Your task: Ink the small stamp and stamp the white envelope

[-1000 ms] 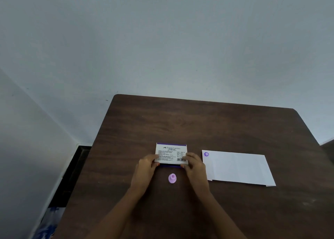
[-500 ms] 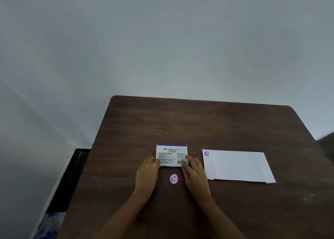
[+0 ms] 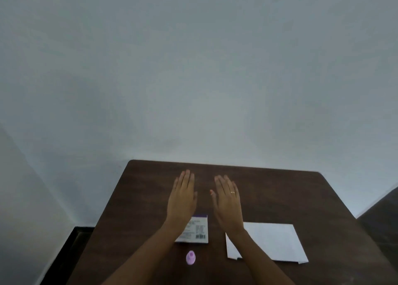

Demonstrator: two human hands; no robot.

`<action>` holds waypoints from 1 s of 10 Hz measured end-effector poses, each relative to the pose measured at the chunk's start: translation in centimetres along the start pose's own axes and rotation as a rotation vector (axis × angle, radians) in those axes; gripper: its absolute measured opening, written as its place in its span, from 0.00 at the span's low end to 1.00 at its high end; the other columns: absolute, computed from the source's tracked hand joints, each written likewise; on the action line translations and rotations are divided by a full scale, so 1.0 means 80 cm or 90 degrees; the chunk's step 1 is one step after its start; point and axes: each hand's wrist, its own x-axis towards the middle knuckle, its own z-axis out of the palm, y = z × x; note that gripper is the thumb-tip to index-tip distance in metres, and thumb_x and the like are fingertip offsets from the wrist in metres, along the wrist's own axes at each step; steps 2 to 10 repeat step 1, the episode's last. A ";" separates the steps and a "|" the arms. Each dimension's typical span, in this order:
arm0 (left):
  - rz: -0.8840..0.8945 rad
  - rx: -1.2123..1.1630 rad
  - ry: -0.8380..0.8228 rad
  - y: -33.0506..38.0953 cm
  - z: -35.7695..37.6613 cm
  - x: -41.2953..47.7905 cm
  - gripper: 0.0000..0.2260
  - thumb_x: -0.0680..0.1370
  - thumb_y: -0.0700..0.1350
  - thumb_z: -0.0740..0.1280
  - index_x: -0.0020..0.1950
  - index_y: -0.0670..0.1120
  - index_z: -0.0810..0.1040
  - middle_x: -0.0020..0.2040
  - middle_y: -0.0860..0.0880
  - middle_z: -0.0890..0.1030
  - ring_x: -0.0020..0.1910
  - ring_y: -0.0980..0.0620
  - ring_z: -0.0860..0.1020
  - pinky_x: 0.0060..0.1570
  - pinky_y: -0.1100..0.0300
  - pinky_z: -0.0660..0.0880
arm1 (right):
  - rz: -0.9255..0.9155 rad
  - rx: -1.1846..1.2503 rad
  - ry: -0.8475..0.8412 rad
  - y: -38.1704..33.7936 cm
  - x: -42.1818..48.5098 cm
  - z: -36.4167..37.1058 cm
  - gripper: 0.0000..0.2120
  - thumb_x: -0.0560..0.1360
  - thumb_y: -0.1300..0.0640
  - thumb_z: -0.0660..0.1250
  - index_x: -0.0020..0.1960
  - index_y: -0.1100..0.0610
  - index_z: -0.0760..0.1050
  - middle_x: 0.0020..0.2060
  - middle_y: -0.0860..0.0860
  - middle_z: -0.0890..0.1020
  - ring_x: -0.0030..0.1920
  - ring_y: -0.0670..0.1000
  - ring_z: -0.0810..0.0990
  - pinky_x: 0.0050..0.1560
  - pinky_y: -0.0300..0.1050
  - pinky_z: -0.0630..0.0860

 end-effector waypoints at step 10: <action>0.071 0.021 0.106 0.046 -0.048 0.051 0.25 0.81 0.51 0.48 0.73 0.45 0.39 0.74 0.46 0.39 0.72 0.49 0.37 0.68 0.57 0.34 | -0.052 -0.084 0.070 -0.015 0.059 -0.052 0.25 0.79 0.49 0.41 0.70 0.60 0.57 0.71 0.57 0.63 0.73 0.58 0.54 0.74 0.48 0.37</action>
